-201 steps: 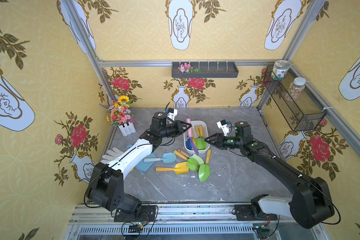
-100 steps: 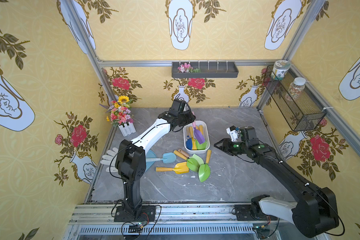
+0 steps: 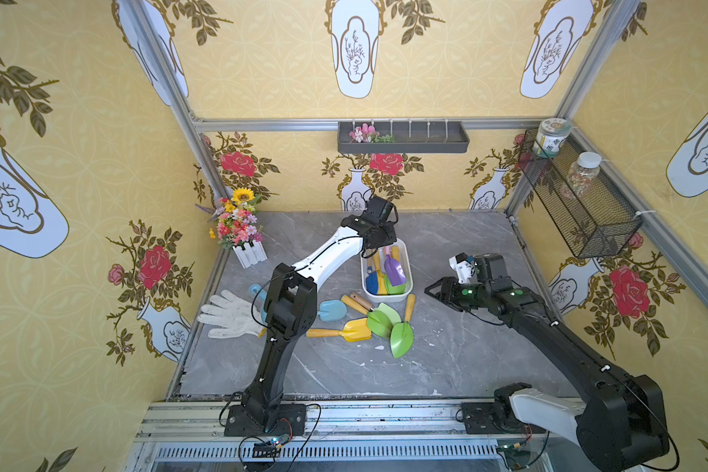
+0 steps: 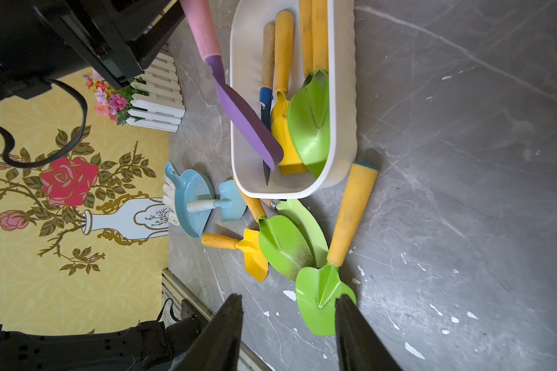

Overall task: Put the shovel into the storage box
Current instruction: Place the shovel in the storage box.

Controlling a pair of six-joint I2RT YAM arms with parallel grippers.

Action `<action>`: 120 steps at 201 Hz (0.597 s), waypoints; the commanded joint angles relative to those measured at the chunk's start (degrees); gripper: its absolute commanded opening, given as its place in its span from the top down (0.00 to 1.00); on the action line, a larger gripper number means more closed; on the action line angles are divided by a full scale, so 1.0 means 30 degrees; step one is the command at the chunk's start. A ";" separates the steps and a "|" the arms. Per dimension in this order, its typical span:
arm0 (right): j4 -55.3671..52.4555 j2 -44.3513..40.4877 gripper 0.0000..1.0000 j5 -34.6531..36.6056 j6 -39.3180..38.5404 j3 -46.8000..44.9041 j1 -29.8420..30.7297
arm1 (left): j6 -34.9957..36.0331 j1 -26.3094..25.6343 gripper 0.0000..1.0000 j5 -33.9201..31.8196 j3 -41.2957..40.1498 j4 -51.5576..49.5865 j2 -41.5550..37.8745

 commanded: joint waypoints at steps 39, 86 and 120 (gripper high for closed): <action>0.0197 -0.0272 0.49 -0.0003 -0.0267 -0.0295 -0.0186 | 0.0787 -0.0602 0.82 -0.2095 0.2885 -0.1881 0.2286; 0.0242 -0.0334 0.49 -0.0159 -0.0275 -0.0398 -0.0369 | 0.1113 -0.0873 0.78 -0.2746 0.3761 -0.2514 0.3218; 0.0297 -0.0231 0.49 -0.0178 -0.0225 -0.0414 -0.0486 | 0.1098 -0.0902 0.74 -0.2521 0.3863 -0.2543 0.3618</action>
